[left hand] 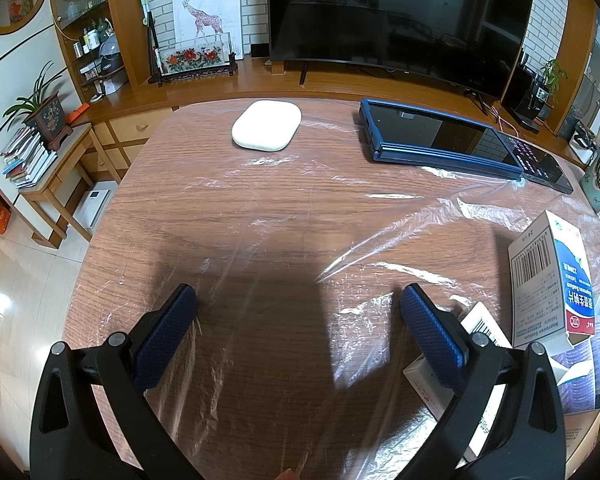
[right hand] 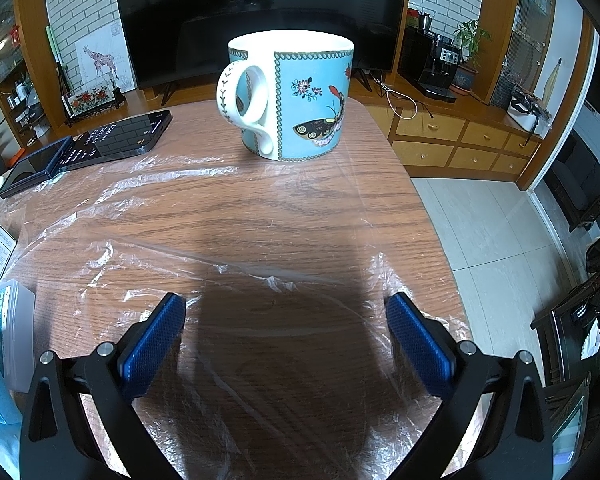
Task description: Collect trash
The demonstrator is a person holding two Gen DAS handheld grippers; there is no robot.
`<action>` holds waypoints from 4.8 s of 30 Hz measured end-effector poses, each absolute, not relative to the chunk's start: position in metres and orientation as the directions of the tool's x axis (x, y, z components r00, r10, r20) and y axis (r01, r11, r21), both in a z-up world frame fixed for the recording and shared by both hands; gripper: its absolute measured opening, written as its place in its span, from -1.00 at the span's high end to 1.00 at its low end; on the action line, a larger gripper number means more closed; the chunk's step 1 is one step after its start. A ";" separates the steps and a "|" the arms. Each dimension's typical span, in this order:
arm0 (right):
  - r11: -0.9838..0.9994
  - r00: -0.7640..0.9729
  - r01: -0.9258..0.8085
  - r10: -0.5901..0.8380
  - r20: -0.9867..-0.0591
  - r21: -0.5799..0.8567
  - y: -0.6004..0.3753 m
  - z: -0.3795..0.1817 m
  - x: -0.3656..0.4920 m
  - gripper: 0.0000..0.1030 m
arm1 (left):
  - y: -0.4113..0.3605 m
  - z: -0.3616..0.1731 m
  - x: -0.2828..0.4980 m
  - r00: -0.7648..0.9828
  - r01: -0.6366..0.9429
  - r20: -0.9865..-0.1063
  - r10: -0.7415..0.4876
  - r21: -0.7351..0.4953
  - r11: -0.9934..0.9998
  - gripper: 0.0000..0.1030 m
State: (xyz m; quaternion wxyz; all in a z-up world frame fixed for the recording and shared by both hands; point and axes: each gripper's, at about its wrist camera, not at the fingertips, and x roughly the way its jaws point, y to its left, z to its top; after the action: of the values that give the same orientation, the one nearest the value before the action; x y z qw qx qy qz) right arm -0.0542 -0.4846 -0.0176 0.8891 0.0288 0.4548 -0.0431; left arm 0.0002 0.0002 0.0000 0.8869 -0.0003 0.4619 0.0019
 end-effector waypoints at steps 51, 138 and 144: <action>0.864 0.397 -0.240 0.503 -0.768 0.443 -0.351 0.015 -0.124 -0.79 | -0.128 0.035 -0.162 0.434 0.365 -0.783 -0.445 -0.299 0.882 -0.52; 0.905 0.458 -0.230 0.426 -0.781 0.358 -0.333 0.019 -0.355 0.00 | -0.090 0.023 -0.316 0.353 0.448 -0.806 -0.475 -0.300 0.842 0.22; 0.909 0.433 -0.238 0.414 -0.800 0.342 -0.330 0.007 -0.357 0.00 | -0.094 0.015 -0.319 0.348 0.436 -0.819 -0.456 -0.289 0.852 0.22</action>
State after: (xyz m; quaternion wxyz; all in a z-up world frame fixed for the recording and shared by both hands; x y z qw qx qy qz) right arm -0.3566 -0.3295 0.0065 0.8418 0.0888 0.4959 0.1938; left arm -0.3187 -0.0942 0.0148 0.8211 -0.0099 0.5018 -0.2719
